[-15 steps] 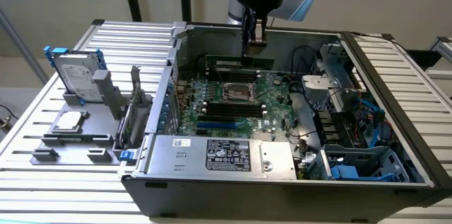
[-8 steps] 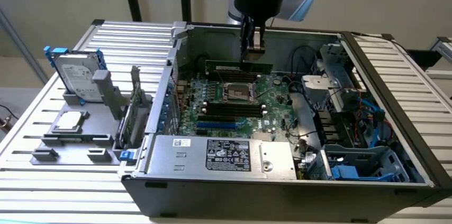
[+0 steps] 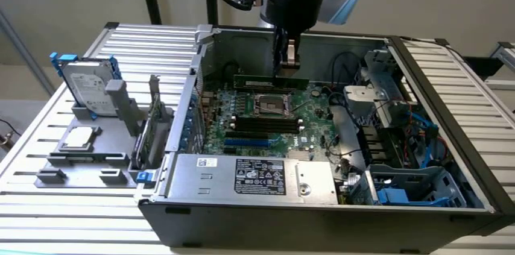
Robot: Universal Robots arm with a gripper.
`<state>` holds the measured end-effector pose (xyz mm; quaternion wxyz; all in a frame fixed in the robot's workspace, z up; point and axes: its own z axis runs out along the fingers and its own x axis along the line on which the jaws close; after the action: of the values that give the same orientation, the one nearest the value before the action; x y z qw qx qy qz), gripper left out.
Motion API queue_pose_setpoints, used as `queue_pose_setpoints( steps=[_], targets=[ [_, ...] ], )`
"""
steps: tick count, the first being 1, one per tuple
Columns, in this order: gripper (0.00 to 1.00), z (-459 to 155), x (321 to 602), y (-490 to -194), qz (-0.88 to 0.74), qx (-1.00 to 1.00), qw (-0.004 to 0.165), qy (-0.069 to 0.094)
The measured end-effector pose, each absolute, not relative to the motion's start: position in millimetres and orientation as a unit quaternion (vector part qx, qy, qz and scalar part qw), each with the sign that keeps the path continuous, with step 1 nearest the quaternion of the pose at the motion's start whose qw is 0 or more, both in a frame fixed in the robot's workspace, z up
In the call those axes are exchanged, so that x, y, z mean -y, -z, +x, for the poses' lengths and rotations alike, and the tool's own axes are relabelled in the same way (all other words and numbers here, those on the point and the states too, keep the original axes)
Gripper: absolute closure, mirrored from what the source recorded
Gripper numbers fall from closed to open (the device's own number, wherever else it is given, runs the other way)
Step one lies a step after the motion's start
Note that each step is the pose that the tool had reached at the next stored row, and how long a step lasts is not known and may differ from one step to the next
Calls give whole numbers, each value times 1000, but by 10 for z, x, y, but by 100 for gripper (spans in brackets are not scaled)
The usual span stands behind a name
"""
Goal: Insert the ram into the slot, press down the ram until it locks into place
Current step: 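Insert the ram into the slot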
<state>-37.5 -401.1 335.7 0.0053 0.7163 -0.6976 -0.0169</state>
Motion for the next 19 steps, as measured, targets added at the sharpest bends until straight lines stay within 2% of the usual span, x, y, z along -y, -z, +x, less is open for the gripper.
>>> queue_pose_setpoints(
  steps=[19],
  targets=[
    [86, -332, 4007, -3012, 716, 698, 5, 17]
  ],
)
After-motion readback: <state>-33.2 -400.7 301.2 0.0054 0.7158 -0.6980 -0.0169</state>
